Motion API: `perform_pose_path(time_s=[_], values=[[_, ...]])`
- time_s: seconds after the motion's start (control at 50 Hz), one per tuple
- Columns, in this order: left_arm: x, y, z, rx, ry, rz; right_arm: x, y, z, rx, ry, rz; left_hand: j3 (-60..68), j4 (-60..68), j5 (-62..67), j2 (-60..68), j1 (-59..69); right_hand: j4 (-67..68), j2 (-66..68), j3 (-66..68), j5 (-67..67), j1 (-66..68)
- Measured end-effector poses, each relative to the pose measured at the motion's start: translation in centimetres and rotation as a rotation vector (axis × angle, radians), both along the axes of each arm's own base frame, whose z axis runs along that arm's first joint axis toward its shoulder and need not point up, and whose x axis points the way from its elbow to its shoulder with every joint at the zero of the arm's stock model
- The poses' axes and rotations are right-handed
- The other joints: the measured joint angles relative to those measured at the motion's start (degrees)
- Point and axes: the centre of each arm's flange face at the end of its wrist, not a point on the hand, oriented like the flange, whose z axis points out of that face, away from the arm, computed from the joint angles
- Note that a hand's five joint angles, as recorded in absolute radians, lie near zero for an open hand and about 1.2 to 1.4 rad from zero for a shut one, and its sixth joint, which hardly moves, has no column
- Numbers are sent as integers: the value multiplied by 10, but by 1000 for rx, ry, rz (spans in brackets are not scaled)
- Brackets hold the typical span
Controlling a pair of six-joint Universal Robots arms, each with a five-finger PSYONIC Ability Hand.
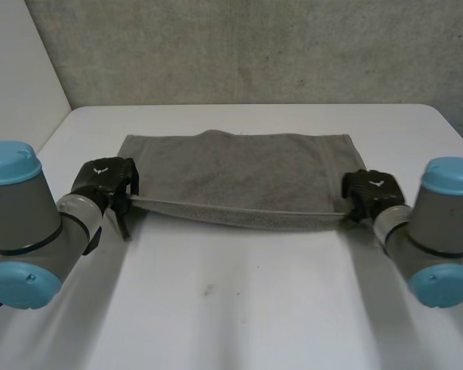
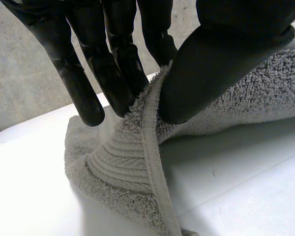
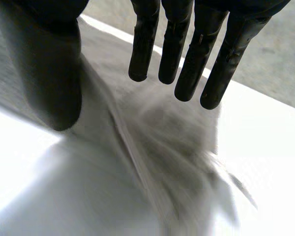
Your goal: Fold the towel.
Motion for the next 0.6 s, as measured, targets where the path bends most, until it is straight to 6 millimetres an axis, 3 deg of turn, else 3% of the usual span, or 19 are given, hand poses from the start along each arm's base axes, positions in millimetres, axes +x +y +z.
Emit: perform_pose_path(time_s=[0.14,0.24,0.28,0.34,0.44,0.6], values=[[0,1,-3,8,-4,-1,-30,-5,5,35,48,-41,0,0,0,0,0,4,6,3,4,5],[1,2,-4,13,-6,-1,-39,-2,7,47,44,-37,0,0,0,0,0,114,123,111,104,105],[1,2,-5,16,-7,-1,-41,0,6,53,37,-26,0,0,0,0,0,257,273,259,249,258],[1,3,-6,19,-8,-2,-42,3,7,54,30,-8,0,0,0,0,0,391,396,389,386,392],[1,4,-7,24,-11,-3,-41,5,16,30,30,22,0,0,0,0,0,407,399,400,401,399],[1,7,-4,25,-17,-8,-41,11,49,-63,46,39,0,0,0,0,0,407,399,400,401,399]])
